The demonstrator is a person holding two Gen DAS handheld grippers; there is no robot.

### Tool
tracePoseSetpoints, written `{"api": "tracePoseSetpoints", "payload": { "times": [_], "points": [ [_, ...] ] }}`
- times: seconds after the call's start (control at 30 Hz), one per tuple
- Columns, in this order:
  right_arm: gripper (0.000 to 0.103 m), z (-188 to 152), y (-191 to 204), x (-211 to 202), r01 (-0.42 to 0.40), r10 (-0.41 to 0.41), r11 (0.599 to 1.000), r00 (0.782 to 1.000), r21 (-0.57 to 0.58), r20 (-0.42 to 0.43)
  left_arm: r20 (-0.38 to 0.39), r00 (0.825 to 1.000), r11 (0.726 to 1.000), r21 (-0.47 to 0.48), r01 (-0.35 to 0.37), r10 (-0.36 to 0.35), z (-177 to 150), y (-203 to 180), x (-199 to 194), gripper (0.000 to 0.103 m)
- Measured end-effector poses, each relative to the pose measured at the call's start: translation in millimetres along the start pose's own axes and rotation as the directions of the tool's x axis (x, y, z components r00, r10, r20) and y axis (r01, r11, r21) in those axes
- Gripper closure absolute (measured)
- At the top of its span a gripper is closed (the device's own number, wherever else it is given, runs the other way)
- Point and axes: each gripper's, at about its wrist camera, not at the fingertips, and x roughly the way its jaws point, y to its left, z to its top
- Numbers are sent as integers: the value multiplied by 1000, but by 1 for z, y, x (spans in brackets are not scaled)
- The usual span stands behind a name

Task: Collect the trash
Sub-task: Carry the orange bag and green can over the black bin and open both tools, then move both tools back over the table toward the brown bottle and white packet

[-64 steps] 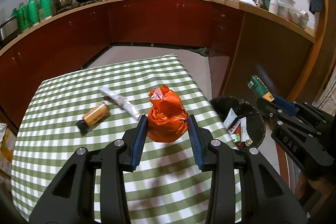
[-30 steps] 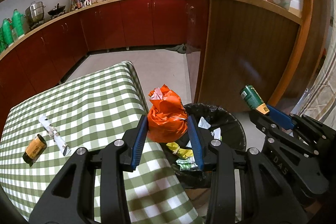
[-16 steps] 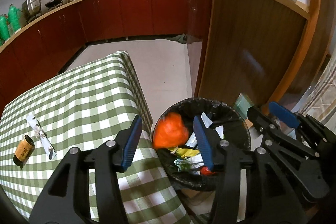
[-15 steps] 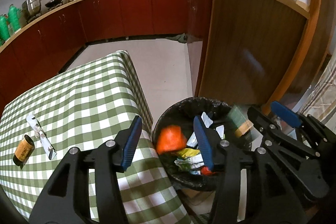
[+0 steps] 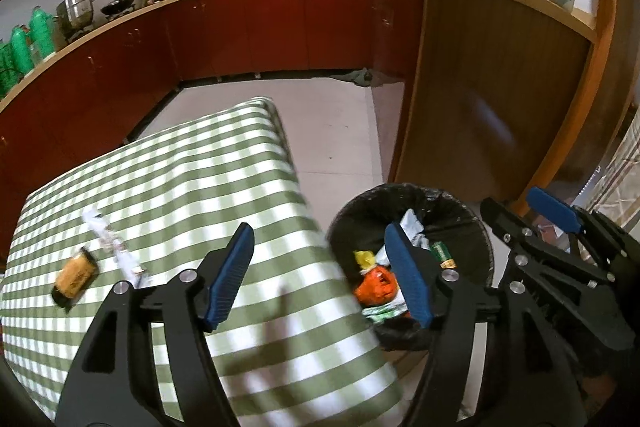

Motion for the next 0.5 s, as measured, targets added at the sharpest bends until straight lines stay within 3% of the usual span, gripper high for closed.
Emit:
{"api": "tracePoseSetpoints", "payload": {
  "times": [0.5],
  "points": [
    [47, -9, 89, -8, -134, 129, 981, 991, -139, -47, -42, 985, 979, -113, -169, 165, -43, 126, -40, 36]
  ]
}}
